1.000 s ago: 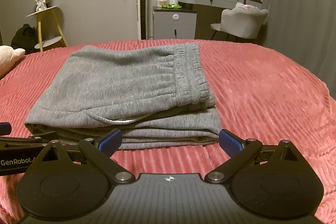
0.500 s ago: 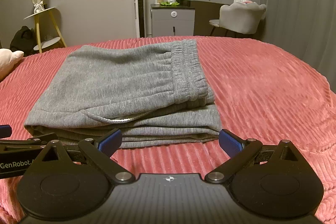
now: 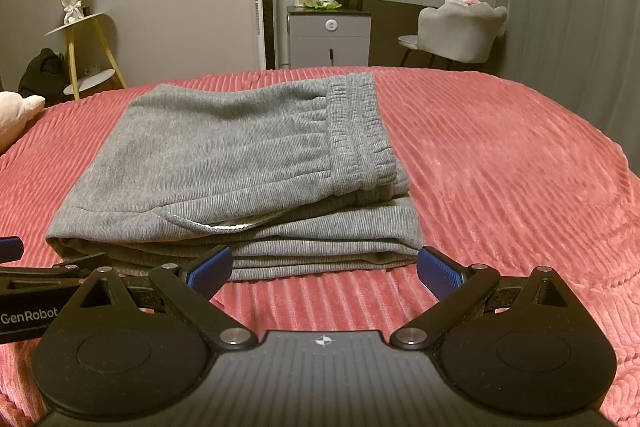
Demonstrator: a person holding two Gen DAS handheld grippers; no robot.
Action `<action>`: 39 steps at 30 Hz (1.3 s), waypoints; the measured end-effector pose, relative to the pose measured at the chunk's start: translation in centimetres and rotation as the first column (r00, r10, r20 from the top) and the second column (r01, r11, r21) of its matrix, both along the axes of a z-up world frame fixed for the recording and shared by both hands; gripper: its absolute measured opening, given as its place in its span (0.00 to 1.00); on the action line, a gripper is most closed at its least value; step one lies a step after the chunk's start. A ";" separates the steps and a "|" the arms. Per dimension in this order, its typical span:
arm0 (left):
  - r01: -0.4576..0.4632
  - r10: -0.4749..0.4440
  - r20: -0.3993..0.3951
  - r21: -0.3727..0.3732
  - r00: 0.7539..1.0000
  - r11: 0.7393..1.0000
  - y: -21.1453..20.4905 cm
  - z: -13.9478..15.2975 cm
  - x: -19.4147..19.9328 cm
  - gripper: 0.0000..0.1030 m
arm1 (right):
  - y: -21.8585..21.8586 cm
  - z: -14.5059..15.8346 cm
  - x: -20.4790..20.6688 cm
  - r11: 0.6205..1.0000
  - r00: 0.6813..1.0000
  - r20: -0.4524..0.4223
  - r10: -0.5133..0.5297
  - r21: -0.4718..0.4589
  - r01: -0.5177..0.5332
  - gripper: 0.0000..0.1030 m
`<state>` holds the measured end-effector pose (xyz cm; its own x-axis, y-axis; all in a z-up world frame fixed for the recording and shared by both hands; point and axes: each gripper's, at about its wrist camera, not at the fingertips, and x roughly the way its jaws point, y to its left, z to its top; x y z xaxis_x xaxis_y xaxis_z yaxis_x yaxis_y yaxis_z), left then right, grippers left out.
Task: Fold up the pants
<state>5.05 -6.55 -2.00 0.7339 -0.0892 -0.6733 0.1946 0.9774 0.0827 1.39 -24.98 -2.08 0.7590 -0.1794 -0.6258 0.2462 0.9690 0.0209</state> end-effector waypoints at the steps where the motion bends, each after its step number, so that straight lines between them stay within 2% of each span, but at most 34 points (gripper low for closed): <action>1: 0.001 -0.001 0.000 0.000 1.000 1.000 0.0 0.0 0.0 0.98 | 0.0 0.0 0.0 1.000 1.000 0.000 0.000 0.001 0.000 0.96; 39: 0.019 -0.019 0.011 -0.004 1.000 1.000 0.3 0.1 0.1 0.97 | -0.1 -0.2 0.0 1.000 1.000 -0.004 -0.006 0.012 0.006 0.96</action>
<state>5.12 -6.27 -1.89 0.7391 -0.1057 -0.6652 0.2121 0.9739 0.0809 1.38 -25.12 -2.23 0.7555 -0.1762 -0.6310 0.2519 0.9672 0.0316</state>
